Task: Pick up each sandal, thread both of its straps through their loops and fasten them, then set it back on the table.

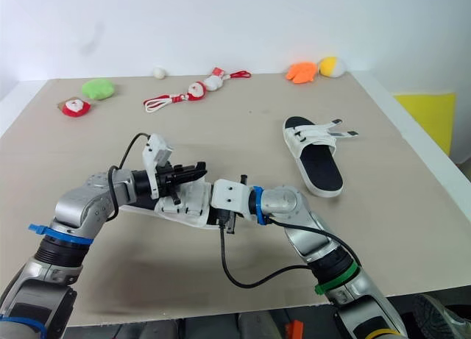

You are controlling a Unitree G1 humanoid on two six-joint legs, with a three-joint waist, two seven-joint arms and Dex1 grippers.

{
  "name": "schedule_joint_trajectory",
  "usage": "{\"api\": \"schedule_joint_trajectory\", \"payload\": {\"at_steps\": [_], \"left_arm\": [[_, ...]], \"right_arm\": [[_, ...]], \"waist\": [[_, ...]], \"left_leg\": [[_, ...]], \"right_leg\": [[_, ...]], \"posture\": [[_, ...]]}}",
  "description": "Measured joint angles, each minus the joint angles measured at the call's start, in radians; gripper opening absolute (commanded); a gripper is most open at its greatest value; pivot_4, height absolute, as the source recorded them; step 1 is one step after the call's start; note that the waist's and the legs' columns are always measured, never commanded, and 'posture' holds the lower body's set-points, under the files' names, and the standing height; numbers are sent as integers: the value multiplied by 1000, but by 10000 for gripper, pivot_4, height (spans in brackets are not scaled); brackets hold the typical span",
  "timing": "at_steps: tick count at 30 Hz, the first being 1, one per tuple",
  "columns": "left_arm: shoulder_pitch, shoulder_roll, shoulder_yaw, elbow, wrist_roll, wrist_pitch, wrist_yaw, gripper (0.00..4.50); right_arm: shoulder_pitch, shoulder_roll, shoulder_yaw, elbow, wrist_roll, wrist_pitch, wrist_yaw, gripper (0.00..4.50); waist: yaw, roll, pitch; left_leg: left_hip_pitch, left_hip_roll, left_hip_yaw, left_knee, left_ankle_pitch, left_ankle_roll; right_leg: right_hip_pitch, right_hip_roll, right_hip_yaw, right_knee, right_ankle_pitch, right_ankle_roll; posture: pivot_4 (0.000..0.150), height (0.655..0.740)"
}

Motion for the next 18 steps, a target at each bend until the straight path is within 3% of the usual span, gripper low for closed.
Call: {"api": "schedule_joint_trajectory", "payload": {"at_steps": [16, 18], "left_arm": [[2, 0, -17, 0, 62, -15, -21, 1252], [2, 0, -17, 0, 64, -12, -23, 7258]], "right_arm": [[0, 0, 0, 0, 0, 1, 0, 0], [0, 0, 0, 0, 0, 1, 0, 0]], "waist": [[0, 0, 0], [0, 0, 0]], "left_leg": [[0, 0, 0, 0, 0, 0], [0, 0, 0, 0, 0, 0]], "right_leg": [[0, 0, 0, 0, 0, 0], [0, 0, 0, 0, 0, 0]], "posture": [[1500, 7400], [1500, 7400]]}}
